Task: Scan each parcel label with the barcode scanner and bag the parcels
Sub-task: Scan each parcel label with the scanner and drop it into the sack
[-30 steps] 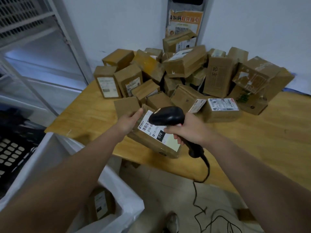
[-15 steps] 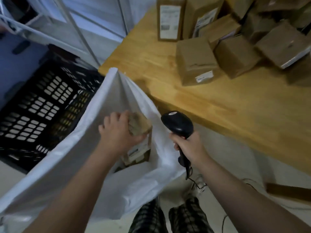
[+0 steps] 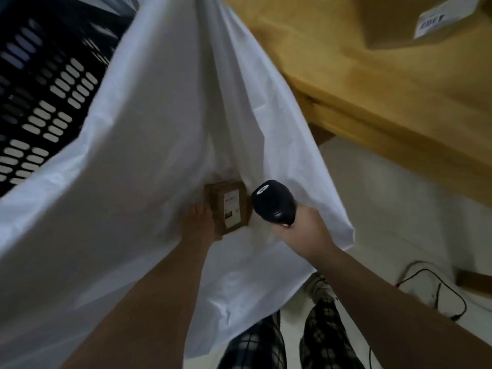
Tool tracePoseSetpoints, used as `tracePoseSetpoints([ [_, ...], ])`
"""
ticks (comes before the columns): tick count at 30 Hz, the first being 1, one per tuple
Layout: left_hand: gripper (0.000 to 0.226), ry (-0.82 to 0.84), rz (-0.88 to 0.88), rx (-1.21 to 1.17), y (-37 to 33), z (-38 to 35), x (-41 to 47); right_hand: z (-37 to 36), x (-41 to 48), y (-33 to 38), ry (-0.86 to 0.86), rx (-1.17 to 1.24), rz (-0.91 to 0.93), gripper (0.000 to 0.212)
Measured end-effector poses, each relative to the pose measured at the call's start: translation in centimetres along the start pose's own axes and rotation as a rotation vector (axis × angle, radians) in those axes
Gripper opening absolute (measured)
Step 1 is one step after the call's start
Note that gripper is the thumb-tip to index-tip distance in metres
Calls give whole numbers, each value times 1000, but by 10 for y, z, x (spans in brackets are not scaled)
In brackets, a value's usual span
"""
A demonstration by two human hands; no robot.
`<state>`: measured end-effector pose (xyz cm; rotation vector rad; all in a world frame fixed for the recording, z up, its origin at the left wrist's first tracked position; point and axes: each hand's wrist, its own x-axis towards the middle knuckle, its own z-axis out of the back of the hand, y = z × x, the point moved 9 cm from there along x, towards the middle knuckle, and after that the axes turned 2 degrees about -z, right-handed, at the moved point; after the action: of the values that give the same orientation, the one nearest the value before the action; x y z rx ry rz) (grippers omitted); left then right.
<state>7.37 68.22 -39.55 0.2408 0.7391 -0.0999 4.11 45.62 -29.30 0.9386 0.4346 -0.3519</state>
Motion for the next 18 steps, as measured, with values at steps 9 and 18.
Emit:
tracePoseSetpoints([
  [9,43,-251,54,-442,1,90,-47,38,-30,29,-107,31,20,34],
  [18,37,-713,-288,-886,-51,272,-185,180,-84,81,-392,317,57,38],
])
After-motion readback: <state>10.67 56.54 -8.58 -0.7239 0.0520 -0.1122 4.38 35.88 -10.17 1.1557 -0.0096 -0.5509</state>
